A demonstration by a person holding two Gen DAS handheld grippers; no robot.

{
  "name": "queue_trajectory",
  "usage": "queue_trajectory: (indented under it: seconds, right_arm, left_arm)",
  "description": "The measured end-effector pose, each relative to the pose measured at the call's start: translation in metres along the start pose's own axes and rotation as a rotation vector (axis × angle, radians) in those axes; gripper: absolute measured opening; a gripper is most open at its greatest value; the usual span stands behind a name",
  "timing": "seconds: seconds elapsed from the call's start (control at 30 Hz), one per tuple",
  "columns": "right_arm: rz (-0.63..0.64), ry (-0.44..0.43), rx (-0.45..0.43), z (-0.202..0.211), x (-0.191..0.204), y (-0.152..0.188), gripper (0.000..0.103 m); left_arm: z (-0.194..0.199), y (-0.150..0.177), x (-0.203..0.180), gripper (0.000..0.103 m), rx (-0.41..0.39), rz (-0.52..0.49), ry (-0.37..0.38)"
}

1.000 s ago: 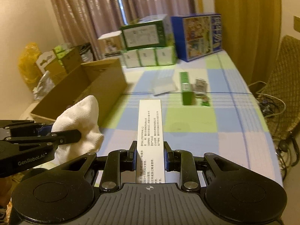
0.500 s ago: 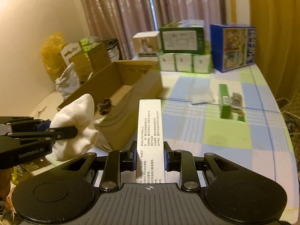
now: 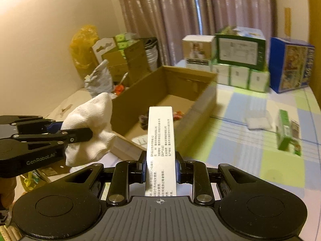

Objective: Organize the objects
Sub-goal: 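Carry the cloth with the left tool while the right tool carries the white box to the cardboard box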

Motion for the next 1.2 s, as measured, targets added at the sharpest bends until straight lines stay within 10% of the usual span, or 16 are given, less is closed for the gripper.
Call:
queue_trajectory:
  seconds: [1.2]
  right_arm:
    - [-0.13, 0.022, 0.006, -0.105, -0.018, -0.106, 0.023]
  left_arm:
    - [-0.129, -0.072, 0.061, 0.019, 0.107, -0.101, -0.004]
Point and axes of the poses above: each gripper's, at about its wrist camera, not at the fingertips, and z roughly against the way its jaws point, x to its left, y to its underside, the point moved 3 cm from there along -z, roughly the way its jaws point, and after that the axes turned 7 degrees about x, right-handed, at the moved point
